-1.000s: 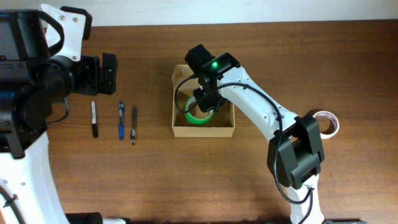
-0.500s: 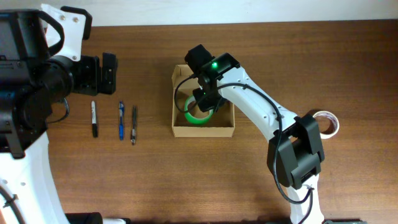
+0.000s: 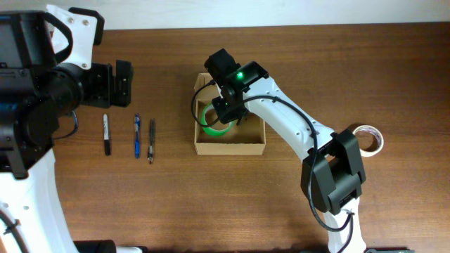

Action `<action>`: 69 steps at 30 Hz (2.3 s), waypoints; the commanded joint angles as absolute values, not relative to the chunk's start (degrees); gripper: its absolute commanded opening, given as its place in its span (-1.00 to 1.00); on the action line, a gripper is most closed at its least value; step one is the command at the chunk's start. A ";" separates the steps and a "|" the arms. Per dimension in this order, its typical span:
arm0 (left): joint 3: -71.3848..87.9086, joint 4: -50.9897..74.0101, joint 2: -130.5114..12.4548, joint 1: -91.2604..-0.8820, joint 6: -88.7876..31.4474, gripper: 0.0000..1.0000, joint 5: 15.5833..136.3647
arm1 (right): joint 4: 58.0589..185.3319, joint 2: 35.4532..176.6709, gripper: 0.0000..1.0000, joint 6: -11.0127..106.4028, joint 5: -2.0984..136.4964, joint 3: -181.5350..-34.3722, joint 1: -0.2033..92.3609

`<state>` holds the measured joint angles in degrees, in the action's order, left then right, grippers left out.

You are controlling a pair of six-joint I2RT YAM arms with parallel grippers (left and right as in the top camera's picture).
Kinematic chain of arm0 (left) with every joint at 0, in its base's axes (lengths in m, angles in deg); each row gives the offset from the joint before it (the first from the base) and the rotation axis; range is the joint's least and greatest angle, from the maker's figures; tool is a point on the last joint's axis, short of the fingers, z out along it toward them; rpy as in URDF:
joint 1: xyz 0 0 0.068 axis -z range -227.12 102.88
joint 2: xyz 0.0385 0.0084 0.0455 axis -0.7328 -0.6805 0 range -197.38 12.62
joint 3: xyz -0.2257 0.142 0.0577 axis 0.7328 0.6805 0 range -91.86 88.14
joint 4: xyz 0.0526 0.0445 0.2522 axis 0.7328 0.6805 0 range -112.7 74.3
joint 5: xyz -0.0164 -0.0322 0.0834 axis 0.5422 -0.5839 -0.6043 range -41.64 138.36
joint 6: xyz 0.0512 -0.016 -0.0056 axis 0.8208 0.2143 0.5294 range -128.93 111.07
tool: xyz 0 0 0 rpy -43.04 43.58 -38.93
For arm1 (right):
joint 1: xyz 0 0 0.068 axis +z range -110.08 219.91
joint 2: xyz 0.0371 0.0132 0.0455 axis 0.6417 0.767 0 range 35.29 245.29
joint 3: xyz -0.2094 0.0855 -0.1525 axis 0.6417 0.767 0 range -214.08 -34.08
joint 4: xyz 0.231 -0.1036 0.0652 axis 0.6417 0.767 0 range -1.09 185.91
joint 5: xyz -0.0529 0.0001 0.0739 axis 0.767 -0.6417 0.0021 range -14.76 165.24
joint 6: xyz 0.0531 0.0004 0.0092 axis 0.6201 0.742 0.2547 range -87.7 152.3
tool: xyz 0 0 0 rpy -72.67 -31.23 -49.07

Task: Pack container
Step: 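Carry the green tape roll left and lower it into the box, then release the green tape and move the right gripper to the white tape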

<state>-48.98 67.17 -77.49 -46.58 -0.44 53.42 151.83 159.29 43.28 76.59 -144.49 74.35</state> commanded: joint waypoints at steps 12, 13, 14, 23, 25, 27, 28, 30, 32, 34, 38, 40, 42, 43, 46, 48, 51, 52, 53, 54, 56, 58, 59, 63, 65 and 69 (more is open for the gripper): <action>-49.92 67.61 -76.94 -46.37 -1.10 0.98 53.05 | 152.15 159.43 0.03 43.06 75.97 -144.38 74.79; -49.92 67.61 -76.94 -46.37 -1.10 0.98 53.05 | 152.81 159.12 -0.01 43.08 76.37 -145.21 74.79; -49.92 67.58 -76.94 -46.37 -1.10 0.99 53.05 | 153.86 158.79 -0.03 43.26 77.35 -146.45 74.77; -49.92 67.63 -76.94 -46.37 -1.10 0.99 53.02 | 170.38 152.63 0.64 43.28 94.47 -174.08 73.04; -49.92 67.63 -76.94 -46.37 -1.08 0.99 53.02 | 176.13 152.65 0.88 43.56 97.37 -179.79 69.80; -49.92 67.61 -76.94 -46.37 -0.66 0.99 53.05 | 181.86 152.65 0.98 45.47 98.38 -182.47 64.27; -49.92 67.61 -76.94 -46.37 -0.42 0.99 53.02 | 184.13 152.65 0.98 46.69 98.33 -182.74 61.19; -49.92 67.41 -76.94 -46.37 -0.44 0.99 53.05 | 186.27 152.65 0.98 47.43 96.32 -182.04 53.83; -49.92 67.23 -76.94 -46.37 -0.25 0.99 53.02 | 186.25 152.67 0.98 47.39 91.25 -181.49 47.10; -49.92 67.17 -76.94 -46.37 -0.25 0.99 53.00 | 186.25 152.78 0.98 47.43 86.86 -180.73 39.97; -49.92 67.17 -76.94 -46.37 -0.07 0.99 53.02 | 186.25 152.87 0.99 47.41 82.82 -175.15 26.37; -49.92 67.17 -77.03 -46.37 0.21 0.98 53.00 | 186.25 152.87 0.98 47.39 80.28 -168.92 21.00; -49.88 67.17 -77.22 -46.37 0.45 0.99 53.00 | 186.25 152.85 0.91 47.37 77.44 -160.86 17.37; -49.86 67.17 -77.29 -46.37 0.76 0.99 53.02 | 186.25 152.74 0.91 47.39 76.61 -156.86 16.34; -49.70 67.17 -77.95 -46.37 1.07 0.99 53.00 | 185.97 152.67 0.93 47.48 77.46 -145.69 15.75; -49.70 67.19 -78.51 -46.37 1.26 0.98 53.00 | 184.52 152.65 0.93 48.09 79.14 -140.36 16.47; -49.70 67.63 -79.61 -46.37 1.94 0.99 53.00 | 181.22 152.63 0.94 48.29 79.52 -134.50 17.76; -49.70 67.82 -79.93 -46.37 1.98 0.98 52.94 | 180.26 152.63 0.94 48.26 79.56 -133.10 18.18; -49.70 68.07 -80.33 -46.37 2.38 0.99 52.94 | 178.99 152.56 0.94 48.26 79.60 -131.68 18.64; -49.70 68.15 -80.63 -46.37 2.40 0.99 52.78 | 177.86 152.52 0.94 48.24 79.65 -130.81 18.97; -49.70 68.41 -81.25 -46.37 2.57 0.99 52.78 | 174.60 152.32 0.94 48.26 81.02 -129.06 19.60; -49.70 68.70 -81.81 -46.37 2.97 0.99 52.81 | 171.23 152.28 0.94 48.22 81.85 -128.05 19.71; -49.70 68.94 -82.08 -46.37 3.12 0.99 52.81 | 168.92 152.28 0.94 47.98 82.75 -127.50 19.69; -49.70 69.84 -83.19 -46.37 3.43 0.99 52.81 | 160.85 152.28 0.96 45.18 83.41 -126.11 19.29; -49.70 69.94 -83.58 -46.37 3.43 0.99 52.81 | 158.10 152.28 0.96 44.46 83.47 -125.93 19.14; -49.70 69.97 -83.98 -46.37 3.43 0.99 52.78 | 154.30 152.28 0.96 41.68 83.54 -125.78 18.51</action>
